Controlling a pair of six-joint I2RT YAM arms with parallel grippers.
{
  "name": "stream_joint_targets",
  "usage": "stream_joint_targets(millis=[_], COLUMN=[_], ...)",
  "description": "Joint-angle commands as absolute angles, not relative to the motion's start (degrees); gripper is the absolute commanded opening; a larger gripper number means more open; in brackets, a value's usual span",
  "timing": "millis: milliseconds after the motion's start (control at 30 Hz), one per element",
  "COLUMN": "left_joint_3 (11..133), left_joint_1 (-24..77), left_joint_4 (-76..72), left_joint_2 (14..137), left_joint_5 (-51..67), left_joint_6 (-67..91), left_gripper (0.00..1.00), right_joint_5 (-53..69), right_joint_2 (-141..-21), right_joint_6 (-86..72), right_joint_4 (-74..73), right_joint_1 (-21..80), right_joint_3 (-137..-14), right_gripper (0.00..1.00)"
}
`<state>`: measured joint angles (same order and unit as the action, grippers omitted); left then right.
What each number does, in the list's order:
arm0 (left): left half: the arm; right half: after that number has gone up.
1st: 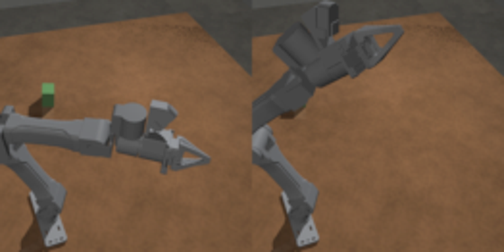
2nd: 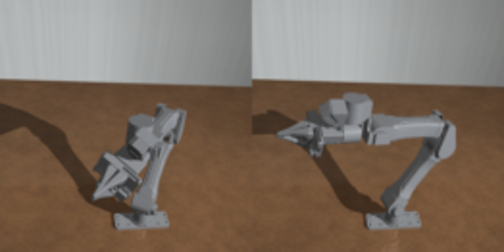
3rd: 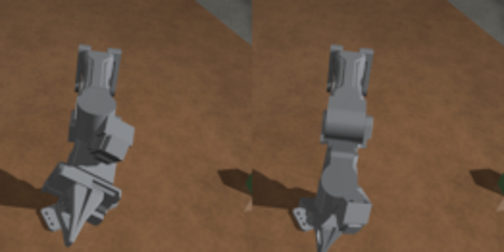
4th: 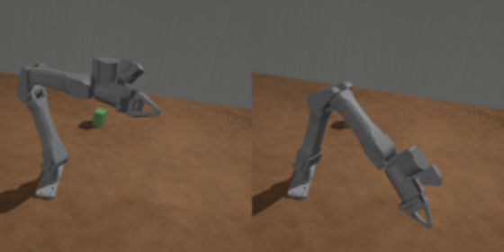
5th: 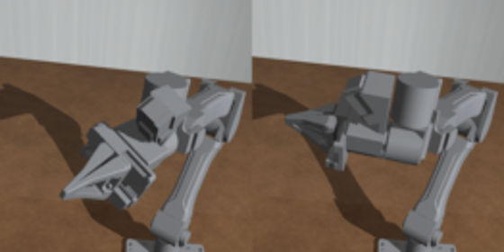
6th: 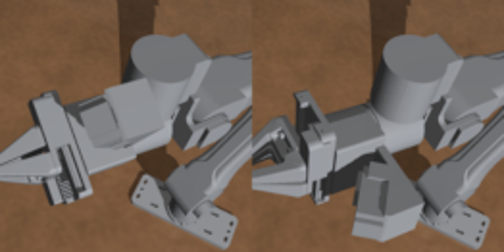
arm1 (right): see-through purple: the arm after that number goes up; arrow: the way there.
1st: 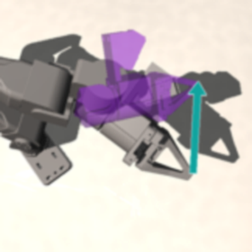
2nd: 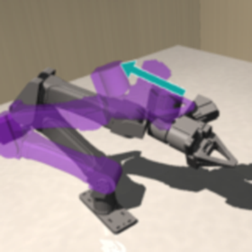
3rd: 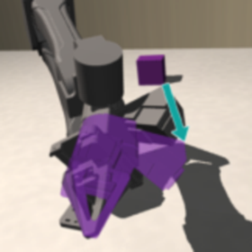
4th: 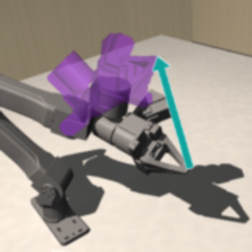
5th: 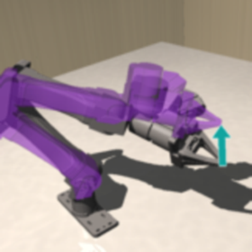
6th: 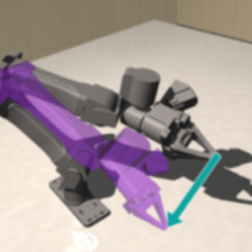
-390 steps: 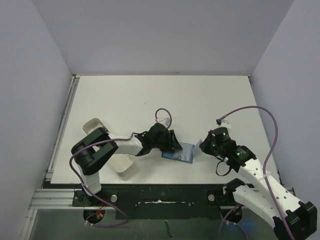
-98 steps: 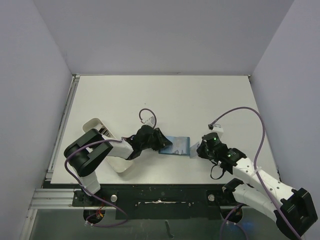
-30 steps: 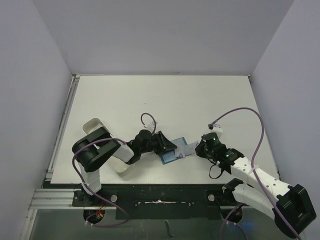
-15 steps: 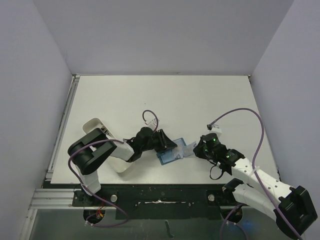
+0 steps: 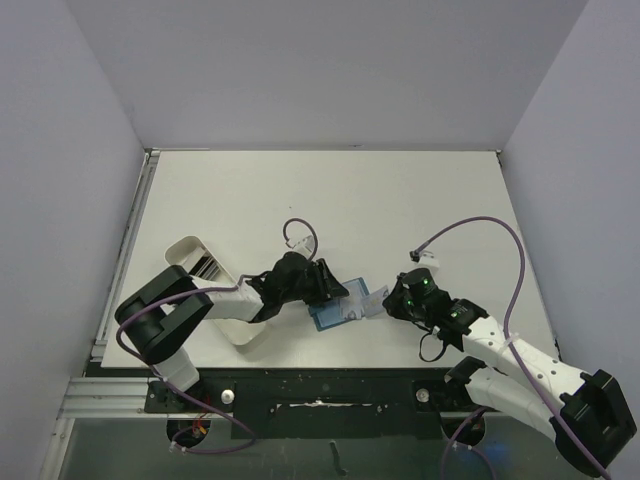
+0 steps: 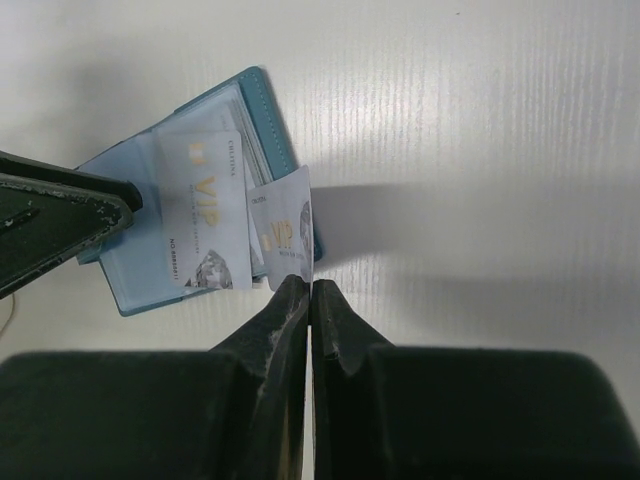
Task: Put the credit cards into the card holder
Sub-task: Insert the credit card into the card holder.
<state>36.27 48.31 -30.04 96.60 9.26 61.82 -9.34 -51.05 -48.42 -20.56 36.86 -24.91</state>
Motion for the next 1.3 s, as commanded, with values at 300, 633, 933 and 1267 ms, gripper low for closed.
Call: stream_joint_targets(millis=[300, 633, 933, 1267], left_joint_3=[36.73, 35.88, 34.34, 29.88], left_joint_1=[49.35, 49.13, 48.91, 48.25], left_joint_4=[-17.31, -20.92, -26.22, -38.09], left_joint_2=[93.36, 94.7, 94.25, 94.15], left_joint_5=[3.32, 5.62, 7.96, 9.74], left_joint_6=[55.32, 56.12, 58.91, 64.97], left_gripper=[0.38, 0.38, 0.29, 0.25], right_joint_5=[-7.27, -5.62, -6.4, -6.94], right_joint_2=[-51.99, -53.36, -53.05, -53.31], right_joint_6=[-49.53, -49.54, -50.19, -50.49], right_joint_4=[-19.51, -16.75, -17.54, -17.67], right_joint_1=[38.5, 38.41, 38.42, 38.51], right_joint_3=[-23.29, -23.44, -22.71, -22.32], right_gripper=[0.0, 0.0, 0.0, 0.0])
